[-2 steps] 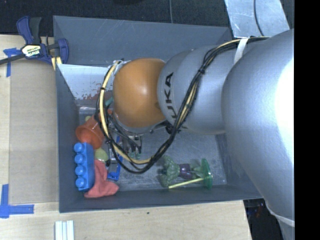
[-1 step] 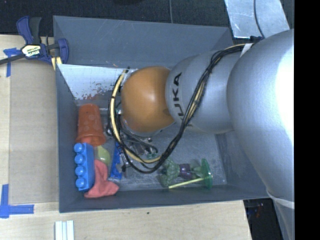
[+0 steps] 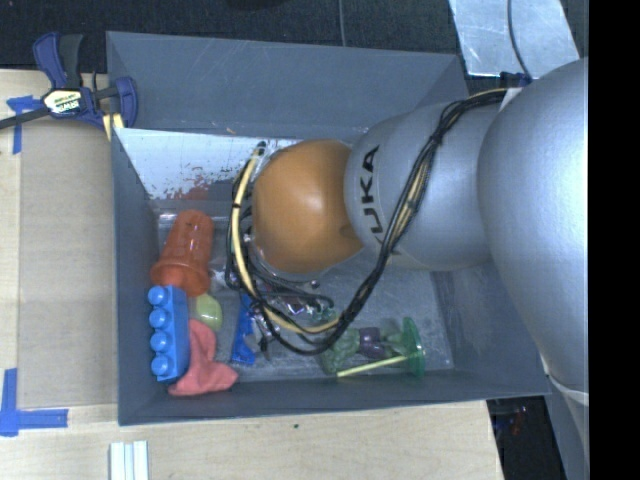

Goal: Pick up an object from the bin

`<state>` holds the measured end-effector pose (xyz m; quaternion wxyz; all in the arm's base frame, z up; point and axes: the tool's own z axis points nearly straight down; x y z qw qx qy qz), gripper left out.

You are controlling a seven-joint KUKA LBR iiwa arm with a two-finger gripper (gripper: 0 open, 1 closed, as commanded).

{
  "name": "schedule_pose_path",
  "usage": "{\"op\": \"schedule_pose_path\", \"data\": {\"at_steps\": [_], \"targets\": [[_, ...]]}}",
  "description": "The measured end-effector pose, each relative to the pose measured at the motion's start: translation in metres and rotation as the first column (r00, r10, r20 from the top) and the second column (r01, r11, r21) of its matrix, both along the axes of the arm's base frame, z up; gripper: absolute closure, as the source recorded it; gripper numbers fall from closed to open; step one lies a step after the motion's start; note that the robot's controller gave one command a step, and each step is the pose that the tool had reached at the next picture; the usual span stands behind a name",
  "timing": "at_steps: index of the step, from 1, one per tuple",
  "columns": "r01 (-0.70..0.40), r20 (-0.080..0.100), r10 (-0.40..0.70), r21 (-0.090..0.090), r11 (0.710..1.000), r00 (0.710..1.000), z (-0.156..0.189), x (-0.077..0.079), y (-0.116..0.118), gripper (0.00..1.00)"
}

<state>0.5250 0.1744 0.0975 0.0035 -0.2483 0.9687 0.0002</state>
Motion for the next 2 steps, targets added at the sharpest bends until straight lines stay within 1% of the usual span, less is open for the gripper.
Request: {"op": "schedule_pose_path", "data": {"at_steps": [1,2], "targets": [[-0.327,0.003,0.327,-0.001,0.945,0.945,0.004,0.002,-0.021,0.0],[-0.343,0.006,0.343,-0.004,0.939,0.939,-0.025,-0.014,-0.017,0.0]]}}
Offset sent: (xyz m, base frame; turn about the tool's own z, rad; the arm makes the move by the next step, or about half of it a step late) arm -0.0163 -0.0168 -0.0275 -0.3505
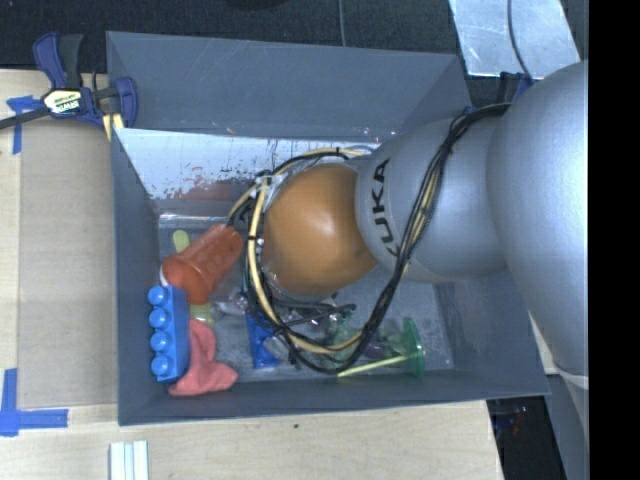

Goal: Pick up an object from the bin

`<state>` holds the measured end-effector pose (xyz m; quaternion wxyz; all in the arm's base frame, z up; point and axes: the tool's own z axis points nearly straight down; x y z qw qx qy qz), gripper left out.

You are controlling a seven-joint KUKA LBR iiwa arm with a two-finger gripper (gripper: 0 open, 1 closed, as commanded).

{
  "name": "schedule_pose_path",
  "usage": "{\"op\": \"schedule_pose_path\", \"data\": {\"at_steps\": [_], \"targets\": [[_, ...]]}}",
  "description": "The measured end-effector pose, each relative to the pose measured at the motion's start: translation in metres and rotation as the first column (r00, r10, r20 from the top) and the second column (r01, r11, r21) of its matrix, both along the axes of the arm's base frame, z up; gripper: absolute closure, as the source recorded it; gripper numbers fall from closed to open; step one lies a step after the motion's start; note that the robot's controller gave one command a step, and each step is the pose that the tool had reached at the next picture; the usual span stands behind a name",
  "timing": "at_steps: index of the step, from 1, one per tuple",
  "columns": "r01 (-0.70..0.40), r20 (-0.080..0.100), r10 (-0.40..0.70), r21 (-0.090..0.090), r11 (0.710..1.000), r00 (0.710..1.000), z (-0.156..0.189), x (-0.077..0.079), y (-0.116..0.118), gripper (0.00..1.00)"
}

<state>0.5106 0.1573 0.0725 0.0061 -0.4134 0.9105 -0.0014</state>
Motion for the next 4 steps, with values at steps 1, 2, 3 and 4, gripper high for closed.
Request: {"op": "schedule_pose_path", "data": {"at_steps": [1,2,3,4], "targets": [[-0.298,0.01,0.298,0.0,0.955,0.955,0.002,-0.013,-0.011,1.0],[-0.298,0.01,0.298,-0.001,0.955,0.955,0.002,-0.013,-0.011,1.0],[-0.298,0.003,0.298,0.001,0.955,0.955,0.015,-0.016,-0.012,1.0],[-0.295,0.012,0.295,0.0,0.955,0.955,0.045,-0.013,-0.012,1.0]]}}
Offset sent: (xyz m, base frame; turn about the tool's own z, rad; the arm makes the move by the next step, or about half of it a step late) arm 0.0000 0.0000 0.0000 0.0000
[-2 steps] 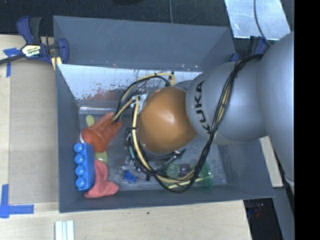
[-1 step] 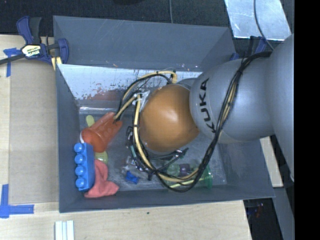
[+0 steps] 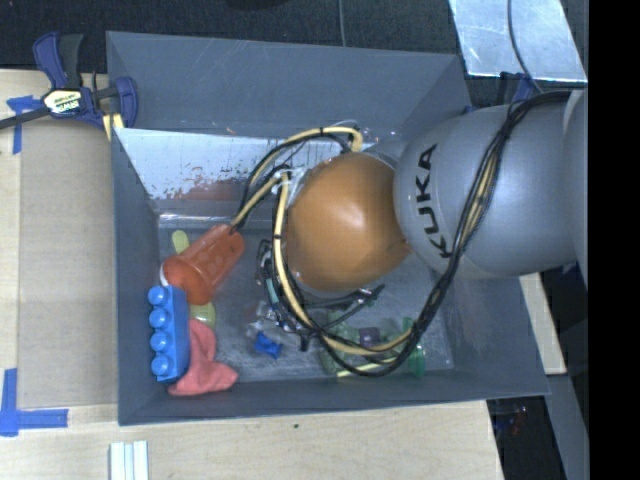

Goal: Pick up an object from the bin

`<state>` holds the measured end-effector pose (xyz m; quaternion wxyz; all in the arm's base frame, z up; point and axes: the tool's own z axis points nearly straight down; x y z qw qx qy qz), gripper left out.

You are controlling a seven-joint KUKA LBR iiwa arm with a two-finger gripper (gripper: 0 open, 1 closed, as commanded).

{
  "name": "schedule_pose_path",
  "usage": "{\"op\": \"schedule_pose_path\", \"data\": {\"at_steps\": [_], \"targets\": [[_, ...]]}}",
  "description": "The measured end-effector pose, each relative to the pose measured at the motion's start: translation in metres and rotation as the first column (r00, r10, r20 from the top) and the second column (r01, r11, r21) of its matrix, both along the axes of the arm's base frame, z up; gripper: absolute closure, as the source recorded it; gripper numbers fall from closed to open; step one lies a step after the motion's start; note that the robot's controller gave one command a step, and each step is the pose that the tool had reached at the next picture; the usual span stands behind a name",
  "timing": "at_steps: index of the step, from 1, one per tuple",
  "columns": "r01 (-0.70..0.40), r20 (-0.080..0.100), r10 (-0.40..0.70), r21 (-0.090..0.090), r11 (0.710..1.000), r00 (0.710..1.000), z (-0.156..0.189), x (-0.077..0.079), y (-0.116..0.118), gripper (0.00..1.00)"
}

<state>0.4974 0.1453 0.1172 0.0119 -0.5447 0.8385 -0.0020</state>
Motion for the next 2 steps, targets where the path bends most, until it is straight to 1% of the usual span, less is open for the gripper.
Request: {"op": "schedule_pose_path", "data": {"at_steps": [1,2], "targets": [[0.0,-0.011,0.0,-0.002,1.0,1.0,0.04,-0.003,0.0,1.0],[0.002,-0.011,-0.002,-0.001,1.0,1.0,0.084,-0.002,0.0,1.0]]}}
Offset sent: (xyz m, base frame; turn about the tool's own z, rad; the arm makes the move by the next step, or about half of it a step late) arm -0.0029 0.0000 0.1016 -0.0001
